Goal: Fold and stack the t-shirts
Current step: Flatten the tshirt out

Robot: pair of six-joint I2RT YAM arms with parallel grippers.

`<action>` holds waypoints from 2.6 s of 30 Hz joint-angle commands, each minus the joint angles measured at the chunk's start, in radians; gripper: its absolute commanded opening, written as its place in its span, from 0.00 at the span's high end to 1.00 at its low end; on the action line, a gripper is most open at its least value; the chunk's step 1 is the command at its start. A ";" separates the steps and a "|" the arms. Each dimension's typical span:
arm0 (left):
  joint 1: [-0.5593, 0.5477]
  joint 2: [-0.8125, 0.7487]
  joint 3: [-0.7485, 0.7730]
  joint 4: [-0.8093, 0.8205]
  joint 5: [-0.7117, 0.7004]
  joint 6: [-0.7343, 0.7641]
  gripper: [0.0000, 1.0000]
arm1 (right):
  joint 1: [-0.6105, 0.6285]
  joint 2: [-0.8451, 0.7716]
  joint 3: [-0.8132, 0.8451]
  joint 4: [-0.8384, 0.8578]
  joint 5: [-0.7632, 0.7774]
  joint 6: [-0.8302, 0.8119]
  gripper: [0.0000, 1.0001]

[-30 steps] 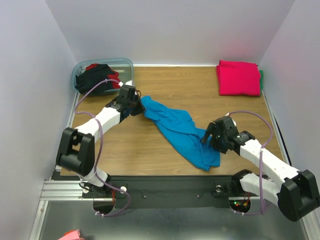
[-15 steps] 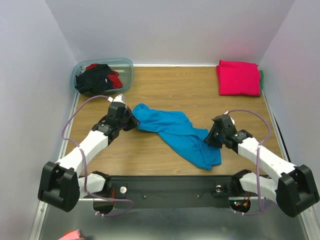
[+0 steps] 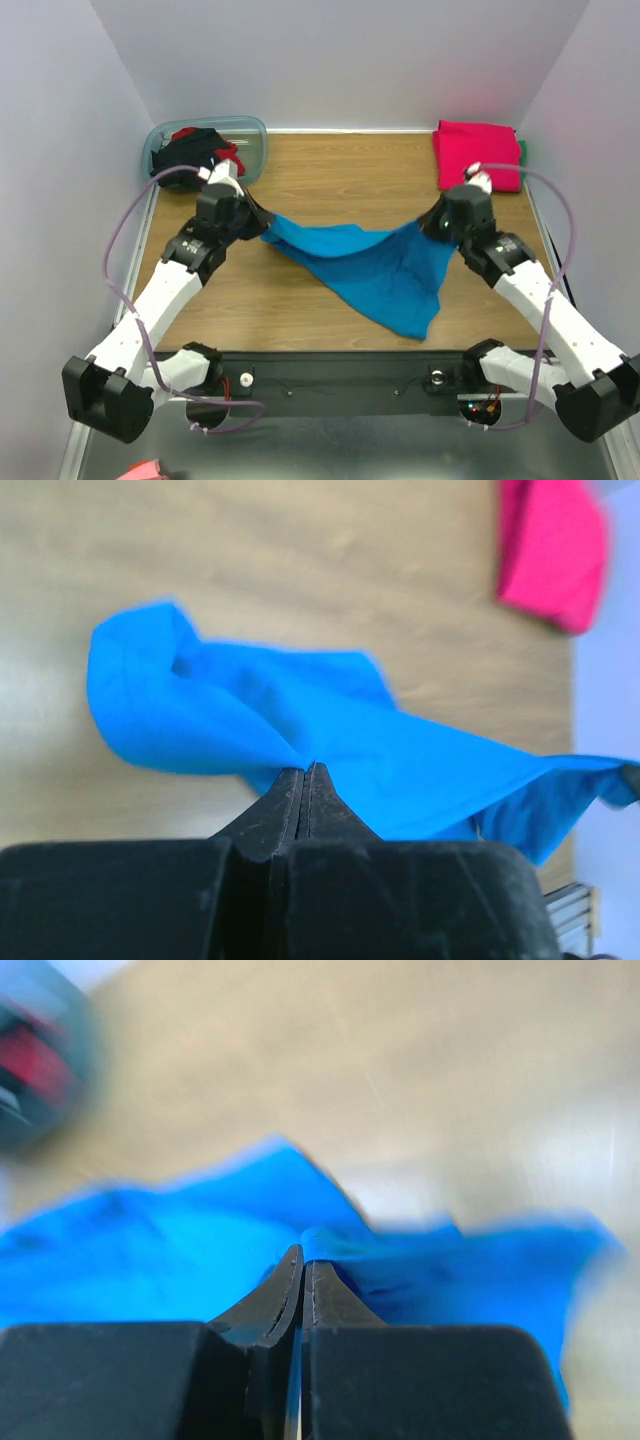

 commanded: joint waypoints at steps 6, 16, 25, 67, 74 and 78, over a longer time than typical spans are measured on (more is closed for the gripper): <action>0.004 -0.062 0.484 -0.033 -0.057 0.053 1.00 | 0.008 -0.014 0.577 -0.010 0.210 -0.216 1.00; 0.002 -0.158 0.800 -0.056 -0.005 0.066 1.00 | 0.008 0.014 1.046 -0.126 0.040 -0.297 1.00; 0.004 -0.116 0.862 -0.049 0.014 0.075 1.00 | 0.008 0.053 1.124 -0.145 -0.015 -0.300 1.00; 0.075 0.299 0.098 0.397 0.069 0.049 1.00 | -0.228 -0.013 0.240 0.260 -0.041 -0.373 0.99; -0.051 0.107 -0.287 0.256 -0.092 -0.051 0.85 | -0.228 -0.238 -0.245 -0.024 -0.210 -0.099 0.82; -0.053 0.031 -0.336 0.091 -0.158 -0.109 0.23 | -0.228 -0.210 -0.279 -0.199 -0.294 -0.030 0.38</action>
